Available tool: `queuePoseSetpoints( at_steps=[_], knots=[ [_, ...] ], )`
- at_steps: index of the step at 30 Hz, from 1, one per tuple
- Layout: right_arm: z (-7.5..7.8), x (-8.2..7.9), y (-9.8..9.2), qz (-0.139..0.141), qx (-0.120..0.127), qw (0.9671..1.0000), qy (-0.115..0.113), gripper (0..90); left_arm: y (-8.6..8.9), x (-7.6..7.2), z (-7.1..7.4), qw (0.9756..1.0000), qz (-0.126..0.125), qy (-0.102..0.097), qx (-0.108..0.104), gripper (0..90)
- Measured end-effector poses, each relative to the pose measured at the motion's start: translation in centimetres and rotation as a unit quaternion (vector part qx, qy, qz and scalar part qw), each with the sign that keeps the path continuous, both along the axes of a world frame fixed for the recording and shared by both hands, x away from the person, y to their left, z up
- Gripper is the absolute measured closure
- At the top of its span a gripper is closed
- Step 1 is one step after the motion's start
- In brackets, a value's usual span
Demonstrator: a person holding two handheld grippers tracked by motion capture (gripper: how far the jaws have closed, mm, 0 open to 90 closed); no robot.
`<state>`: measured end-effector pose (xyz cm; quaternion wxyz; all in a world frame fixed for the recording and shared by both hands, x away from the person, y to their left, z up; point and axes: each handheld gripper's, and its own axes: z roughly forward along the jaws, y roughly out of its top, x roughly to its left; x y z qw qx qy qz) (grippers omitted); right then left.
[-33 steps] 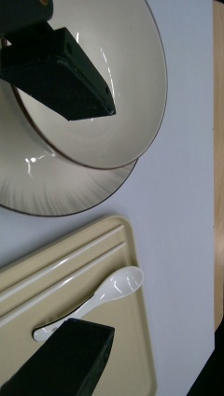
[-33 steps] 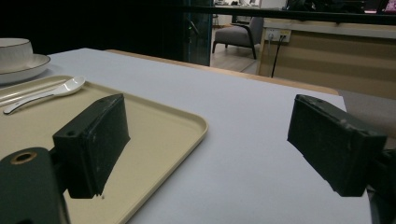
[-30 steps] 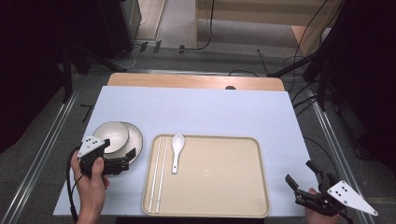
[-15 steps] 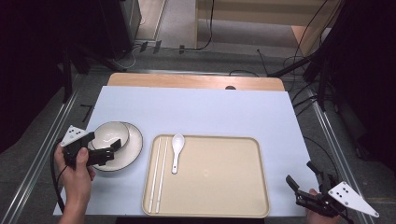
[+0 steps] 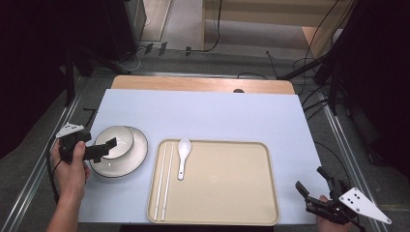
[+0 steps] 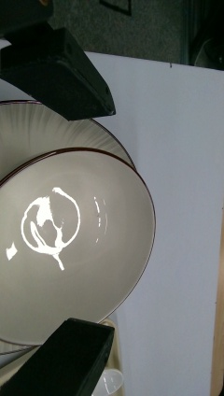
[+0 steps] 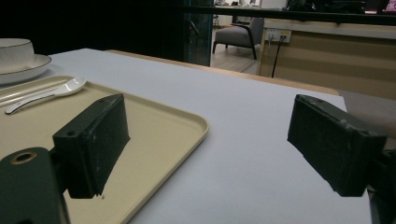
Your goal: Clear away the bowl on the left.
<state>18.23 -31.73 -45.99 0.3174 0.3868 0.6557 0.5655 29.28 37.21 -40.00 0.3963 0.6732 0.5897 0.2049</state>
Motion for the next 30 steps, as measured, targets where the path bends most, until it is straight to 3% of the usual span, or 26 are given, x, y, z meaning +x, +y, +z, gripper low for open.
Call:
queuePoseSetpoints(
  at_steps=[3, 7, 9, 14, 17, 20, 23, 30],
  knots=[
    [0.0, 0.0, 0.0, -0.001, 0.0, 1.0, 0.002, 12.9, 0.2, 0.3, -0.3, 0.9999, 0.0, 0.011, -0.005, 0.1],
    [0.0, 0.0, 0.0, -0.001, 0.002, 1.0, 0.001, 12.9, 0.1, 0.8, -0.8, 0.999, 0.008, 0.043, -0.003, 7.1],
    [0.0, 0.0, 0.0, 0.001, 0.002, 1.0, 0.001, 12.9, 0.1, 1.0, -0.9, 0.9983, 0.024, 0.053, 0.0, 15.9],
    [0.0, 0.0, 0.0, 0.001, -0.001, 1.0, 0.0, 12.9, 0.4, 1.5, -1.5, 0.995, 0.042, 0.089, -0.013, 27.4],
    [0.0, 0.0, 0.0, 0.001, 0.002, 1.0, 0.001, 12.9, 0.5, 1.7, -1.7, 0.9936, 0.052, 0.099, -0.012, 37.0],
    [0.0, 0.0, 0.0, 0.001, 0.001, 1.0, 0.002, 12.9, 0.6, 1.8, -1.8, 0.9914, 0.06, 0.115, -0.019, 52.9],
    [0.0, 0.0, 0.1, 0.001, 0.0, 1.0, 0.001, 12.9, 0.6, 2.0, -2.0, 0.9894, 0.075, 0.124, -0.019, 58.2],
    [0.0, 0.1, 0.0, 0.001, 0.0, 1.0, 0.0, 12.9, 0.7, 2.1, -2.1, 0.9867, 0.081, 0.14, -0.017, 68.1]
  ],
)
